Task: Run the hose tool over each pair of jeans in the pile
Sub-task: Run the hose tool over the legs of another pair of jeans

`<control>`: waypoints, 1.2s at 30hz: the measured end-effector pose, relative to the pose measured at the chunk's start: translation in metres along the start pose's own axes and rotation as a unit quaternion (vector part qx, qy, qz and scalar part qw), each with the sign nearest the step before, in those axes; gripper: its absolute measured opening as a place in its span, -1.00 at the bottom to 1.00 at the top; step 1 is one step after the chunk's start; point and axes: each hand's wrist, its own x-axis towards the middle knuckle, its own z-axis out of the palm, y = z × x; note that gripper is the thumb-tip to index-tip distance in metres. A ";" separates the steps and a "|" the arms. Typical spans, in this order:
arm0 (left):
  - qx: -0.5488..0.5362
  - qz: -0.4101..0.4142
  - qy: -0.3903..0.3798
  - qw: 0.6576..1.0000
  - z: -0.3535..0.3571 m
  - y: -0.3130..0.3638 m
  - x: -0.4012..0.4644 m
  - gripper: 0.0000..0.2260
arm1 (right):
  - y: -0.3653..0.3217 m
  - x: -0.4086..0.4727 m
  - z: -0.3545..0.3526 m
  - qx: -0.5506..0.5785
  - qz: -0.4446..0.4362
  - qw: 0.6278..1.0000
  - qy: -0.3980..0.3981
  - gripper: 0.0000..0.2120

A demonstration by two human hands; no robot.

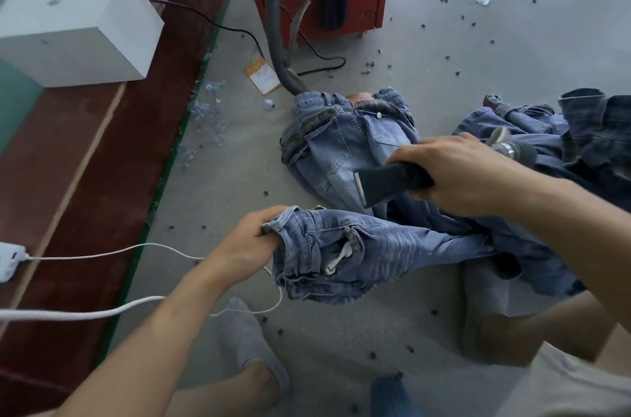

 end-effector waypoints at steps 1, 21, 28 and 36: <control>-0.003 0.002 0.004 1.000 0.004 0.004 0.001 -0.69 | -0.009 -0.001 0.007 -0.021 -0.019 1.000 -0.005 -0.65; -0.228 -0.087 0.088 0.966 0.059 0.006 0.014 -0.77 | -0.026 0.000 -0.003 0.043 -0.063 0.997 -0.022 -0.67; -0.067 -0.116 0.084 0.987 0.064 0.010 0.021 -0.58 | -0.046 0.005 0.003 0.081 -0.125 0.989 0.022 -0.63; -0.115 -0.040 0.051 0.991 0.059 0.015 0.021 -0.69 | -0.036 -0.001 0.004 0.046 -0.098 0.994 -0.018 -0.67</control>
